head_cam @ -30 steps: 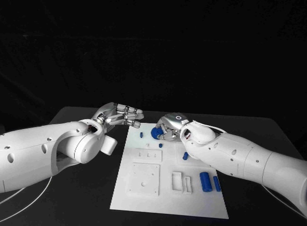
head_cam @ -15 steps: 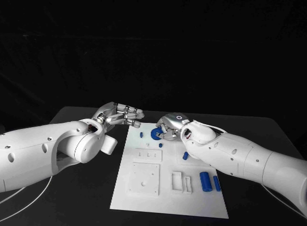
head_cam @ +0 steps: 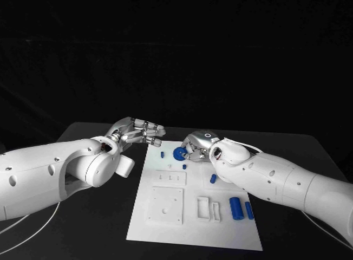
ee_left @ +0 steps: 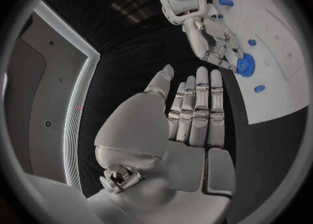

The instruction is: Assemble the parts on the task board

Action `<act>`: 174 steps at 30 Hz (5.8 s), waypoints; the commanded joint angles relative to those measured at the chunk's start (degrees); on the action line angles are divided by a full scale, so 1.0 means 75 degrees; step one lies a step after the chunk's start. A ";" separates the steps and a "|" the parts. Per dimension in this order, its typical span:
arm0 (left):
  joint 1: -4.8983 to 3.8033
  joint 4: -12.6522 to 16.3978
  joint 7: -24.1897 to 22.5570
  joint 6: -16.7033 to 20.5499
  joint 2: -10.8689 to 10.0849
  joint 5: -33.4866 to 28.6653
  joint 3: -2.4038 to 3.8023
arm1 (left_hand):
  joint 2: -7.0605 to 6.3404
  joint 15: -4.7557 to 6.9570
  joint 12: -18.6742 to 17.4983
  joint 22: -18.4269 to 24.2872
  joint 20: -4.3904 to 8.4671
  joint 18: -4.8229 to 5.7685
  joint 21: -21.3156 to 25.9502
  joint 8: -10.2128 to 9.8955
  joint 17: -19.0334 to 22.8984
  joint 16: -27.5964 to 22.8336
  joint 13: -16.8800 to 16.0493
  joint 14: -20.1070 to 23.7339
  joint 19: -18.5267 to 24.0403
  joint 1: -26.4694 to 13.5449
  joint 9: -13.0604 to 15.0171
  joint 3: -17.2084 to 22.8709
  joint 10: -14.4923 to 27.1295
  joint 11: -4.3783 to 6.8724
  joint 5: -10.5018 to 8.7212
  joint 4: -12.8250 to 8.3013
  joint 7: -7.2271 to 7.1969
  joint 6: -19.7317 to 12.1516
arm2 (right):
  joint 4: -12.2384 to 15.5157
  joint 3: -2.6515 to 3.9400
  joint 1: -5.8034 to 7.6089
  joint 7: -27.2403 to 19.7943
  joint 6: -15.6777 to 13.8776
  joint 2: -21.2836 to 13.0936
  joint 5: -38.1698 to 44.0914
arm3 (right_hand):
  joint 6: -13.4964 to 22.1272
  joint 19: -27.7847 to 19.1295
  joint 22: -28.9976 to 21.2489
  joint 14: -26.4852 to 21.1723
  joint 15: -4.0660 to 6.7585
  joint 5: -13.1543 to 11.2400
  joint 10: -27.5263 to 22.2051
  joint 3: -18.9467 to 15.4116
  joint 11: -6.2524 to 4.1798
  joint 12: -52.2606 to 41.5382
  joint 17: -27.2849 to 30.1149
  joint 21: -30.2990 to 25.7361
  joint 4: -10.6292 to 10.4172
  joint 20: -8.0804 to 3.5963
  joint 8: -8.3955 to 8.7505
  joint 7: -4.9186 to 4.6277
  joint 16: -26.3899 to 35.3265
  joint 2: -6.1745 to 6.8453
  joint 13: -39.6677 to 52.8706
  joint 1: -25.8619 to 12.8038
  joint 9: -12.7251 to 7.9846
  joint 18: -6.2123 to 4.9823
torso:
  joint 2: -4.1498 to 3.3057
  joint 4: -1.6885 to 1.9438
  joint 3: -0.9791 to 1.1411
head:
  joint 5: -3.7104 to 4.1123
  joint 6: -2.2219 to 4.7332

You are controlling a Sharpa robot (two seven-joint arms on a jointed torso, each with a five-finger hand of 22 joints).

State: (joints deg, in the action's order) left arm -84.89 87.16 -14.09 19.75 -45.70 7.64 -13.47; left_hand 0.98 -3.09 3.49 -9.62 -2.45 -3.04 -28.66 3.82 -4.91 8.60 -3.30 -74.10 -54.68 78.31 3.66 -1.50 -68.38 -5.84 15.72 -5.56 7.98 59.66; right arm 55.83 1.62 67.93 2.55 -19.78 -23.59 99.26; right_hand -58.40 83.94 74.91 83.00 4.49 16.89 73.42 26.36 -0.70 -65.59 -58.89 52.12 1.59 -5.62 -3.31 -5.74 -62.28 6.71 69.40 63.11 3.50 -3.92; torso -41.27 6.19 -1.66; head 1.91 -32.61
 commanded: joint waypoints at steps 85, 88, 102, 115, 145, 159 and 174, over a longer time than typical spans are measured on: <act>0.0061 -0.0529 -0.0132 -0.0247 -0.0095 0.0004 -0.0029 | -0.0152 -0.0013 -0.0019 0.0010 0.0044 0.0023 -0.0064 -0.0017 -0.0009 -0.0027 -0.0007 -0.0035 -0.0003 0.0035 0.0004 0.0338 -0.0091 0.0051 0.0033 0.0046 -0.0025 -0.0029 | 0.0296 0.0966 -0.0388 -0.1752 0.1082 -0.2515 -0.3457 | 0.0336 0.0192 0.0802 -0.0124 -0.0082 0.0506 -0.0243 -0.3206 0.0108 0.0116 0.0178 -0.0326 0.0893 0.0084 -0.0019 -0.0065 0.0219 -0.0268 -0.0242 0.1673 -0.0004 -0.0123 | 0.0170 -0.0391 0.0205 | 0.0232 0.0014; 0.0064 -0.0533 -0.0132 -0.0250 -0.0087 0.0004 -0.0029 | -0.0156 -0.0015 -0.0020 0.0009 0.0042 0.0019 -0.0069 -0.0016 -0.0008 -0.0027 -0.0007 -0.0034 0.0003 0.0037 0.0004 0.0342 -0.0074 0.0045 0.0033 0.0039 -0.0023 -0.0031 | 0.0196 0.0965 -0.0445 -0.1777 0.1122 -0.2428 -0.3459 | 0.0348 0.0185 0.0797 -0.0127 -0.0075 0.0568 -0.0255 -0.3195 0.0099 0.0122 0.0180 -0.0342 0.0935 0.0077 -0.0018 -0.0059 0.0223 -0.0280 -0.0245 0.1675 -0.0005 -0.0119 | 0.0156 -0.0366 0.0219 | 0.0244 -0.0004; 0.0073 -0.0528 -0.0125 -0.0254 -0.0069 0.0013 -0.0029 | -0.0157 -0.0018 -0.0019 0.0004 0.0038 0.0014 -0.0080 -0.0015 -0.0007 -0.0029 -0.0007 -0.0030 0.0012 0.0043 0.0004 0.0352 -0.0054 0.0037 0.0034 0.0027 -0.0020 -0.0035 | -0.0142 0.0963 -0.0585 -0.1804 0.1213 -0.2183 -0.3461 | 0.0260 0.0168 0.0797 -0.0128 -0.0038 0.0637 -0.0268 -0.2953 0.0049 0.0119 0.0177 -0.0332 0.1252 0.0036 -0.0023 -0.0026 0.0233 -0.0392 -0.0236 0.1531 -0.0001 -0.0092 | 0.0136 -0.0350 0.0254 | 0.0264 -0.0001; 0.0073 -0.0474 -0.0112 -0.0266 -0.0062 0.0027 -0.0028 | -0.0154 -0.0019 -0.0019 -0.0003 0.0036 0.0010 -0.0097 -0.0015 -0.0006 -0.0030 -0.0007 -0.0029 0.0022 0.0048 0.0004 0.0364 -0.0043 0.0034 0.0034 0.0013 -0.0017 -0.0037 | -0.0425 0.0963 -0.0607 -0.1735 0.1050 -0.1994 -0.3460 | 0.0281 0.0174 0.0801 -0.0118 -0.0044 0.0601 -0.0256 -0.2762 0.0057 0.0102 0.0146 -0.0301 0.1307 0.0046 -0.0020 -0.0037 0.0211 -0.0435 -0.0222 0.1427 -0.0003 -0.0112 | 0.0141 -0.0343 0.0242 | 0.0282 -0.0014; 0.0070 -0.0373 -0.0086 -0.0290 -0.0061 0.0056 -0.0025 | -0.0156 -0.0019 -0.0018 -0.0019 0.0034 0.0006 -0.0141 -0.0015 -0.0006 -0.0027 -0.0008 -0.0030 0.0051 0.0038 0.0004 0.0382 -0.0042 0.0033 0.0026 -0.0008 -0.0014 -0.0044 | -0.0903 0.0944 -0.0653 -0.1724 0.1132 -0.1549 -0.3457 | 0.0060 0.0173 0.0807 -0.0110 -0.0055 0.0287 -0.0246 -0.2481 0.0074 0.0056 0.0115 -0.0261 0.1340 0.0057 -0.0025 -0.0045 0.0186 -0.0589 -0.0188 0.1323 0.0003 -0.0118 | 0.0152 -0.0357 0.0245 | 0.0220 -0.0094; 0.0069 -0.0357 -0.0072 -0.0299 -0.0047 0.0058 -0.0025 | -0.0156 -0.0019 -0.0018 -0.0019 0.0034 0.0006 -0.0141 -0.0015 -0.0006 -0.0027 -0.0008 -0.0030 0.0051 0.0038 0.0004 0.0382 -0.0042 0.0033 0.0026 -0.0008 -0.0014 -0.0044 | -0.0966 0.0937 -0.0677 -0.1720 0.1163 -0.1500 -0.3421 | -0.0553 0.0165 0.0809 -0.0106 -0.0064 -0.0518 -0.0239 -0.1559 0.0091 -0.0014 0.0099 -0.0223 0.1459 0.0063 -0.0028 -0.0011 0.0170 -0.0723 -0.0144 0.1161 0.0008 -0.0118 | 0.0152 -0.0365 0.0256 | 0.0211 -0.0119; 0.0069 -0.0361 -0.0069 -0.0307 -0.0024 0.0058 -0.0025 | -0.0145 -0.0019 -0.0018 -0.0022 0.0033 0.0006 -0.0158 -0.0015 -0.0007 -0.0024 -0.0008 -0.0031 0.0062 0.0026 0.0004 0.0390 -0.0041 0.0034 0.0029 -0.0001 -0.0015 -0.0043 | -0.0947 0.0934 -0.0692 -0.1668 0.0986 -0.1480 -0.3391 | -0.0820 0.0167 0.0812 -0.0097 -0.0036 -0.0681 -0.0223 -0.1287 0.0047 -0.0040 0.0085 -0.0194 0.1392 0.0043 -0.0029 0.0062 0.0158 -0.0720 -0.0128 0.1115 0.0011 -0.0107 | 0.0155 -0.0368 0.0259 | 0.0247 -0.0106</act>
State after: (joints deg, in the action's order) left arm -84.33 84.33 -14.19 18.22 -46.01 7.91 -13.71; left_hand 0.30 -3.09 3.49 -9.69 -2.25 -3.05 -29.60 3.82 -4.89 8.60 -3.26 -74.10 -54.45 78.54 3.66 0.99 -69.08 -5.53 15.68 -5.53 7.77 59.46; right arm 48.59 8.66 62.80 -10.06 -11.95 -34.74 73.42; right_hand -64.19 83.94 74.91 82.18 4.08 11.97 71.68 16.42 -0.18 -65.69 -58.21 50.34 12.16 -5.21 -3.28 -5.13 -60.91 1.51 68.39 71.95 3.54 -4.29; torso -40.10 3.42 0.27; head 3.68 -33.44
